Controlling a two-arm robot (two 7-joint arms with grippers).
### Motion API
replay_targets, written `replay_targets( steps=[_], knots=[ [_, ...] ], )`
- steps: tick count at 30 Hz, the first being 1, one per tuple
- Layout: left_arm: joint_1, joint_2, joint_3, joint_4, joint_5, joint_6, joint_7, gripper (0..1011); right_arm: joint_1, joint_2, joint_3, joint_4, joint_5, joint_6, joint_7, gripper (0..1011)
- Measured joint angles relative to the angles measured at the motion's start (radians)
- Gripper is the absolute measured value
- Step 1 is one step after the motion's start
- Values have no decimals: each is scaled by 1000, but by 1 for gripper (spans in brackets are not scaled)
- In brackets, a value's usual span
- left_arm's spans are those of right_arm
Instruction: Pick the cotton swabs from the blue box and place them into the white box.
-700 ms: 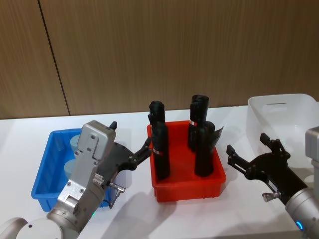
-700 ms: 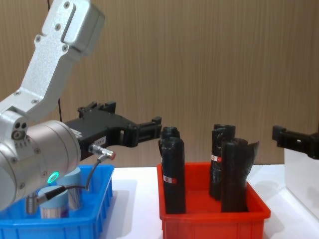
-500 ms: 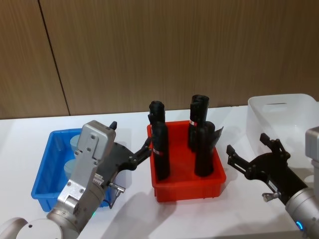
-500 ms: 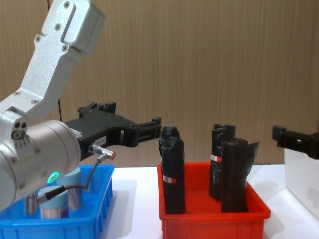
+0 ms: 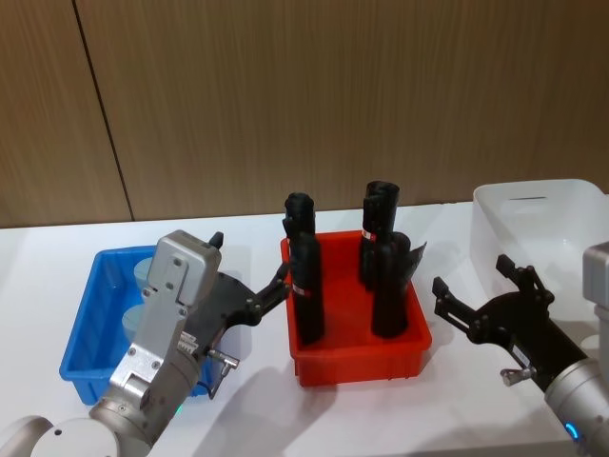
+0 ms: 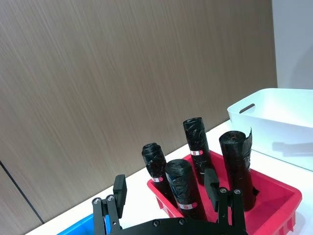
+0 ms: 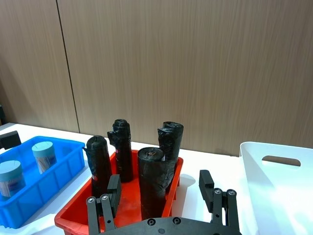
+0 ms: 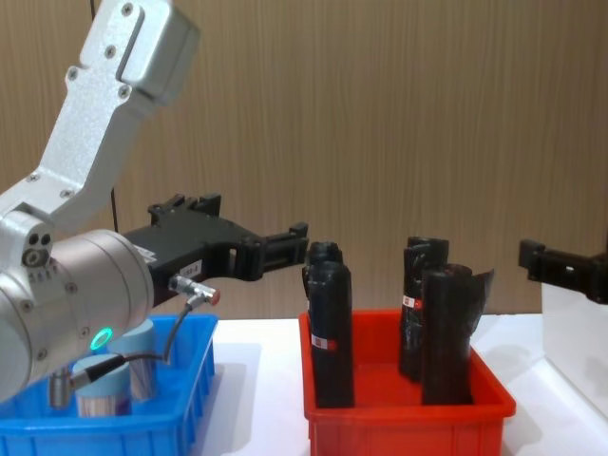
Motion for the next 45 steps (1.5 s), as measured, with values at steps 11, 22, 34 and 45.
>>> replay_targets(
  steps=[11, 22, 34, 45],
  knots=[
    [0, 0, 0, 0, 0, 0, 0, 1004, 0, 0, 0, 0, 0, 0, 0, 1002],
    [0, 0, 0, 0, 0, 0, 0, 1004, 0, 0, 0, 0, 0, 0, 0, 1002],
    [-3, -9, -4, 2, -11, 21, 19, 1004, 0, 0, 0, 0, 0, 0, 0, 1002],
    [-7, -22, -21, 1, -54, 90, 103, 1004, 0, 0, 0, 0, 0, 0, 0, 1002]
  ],
)
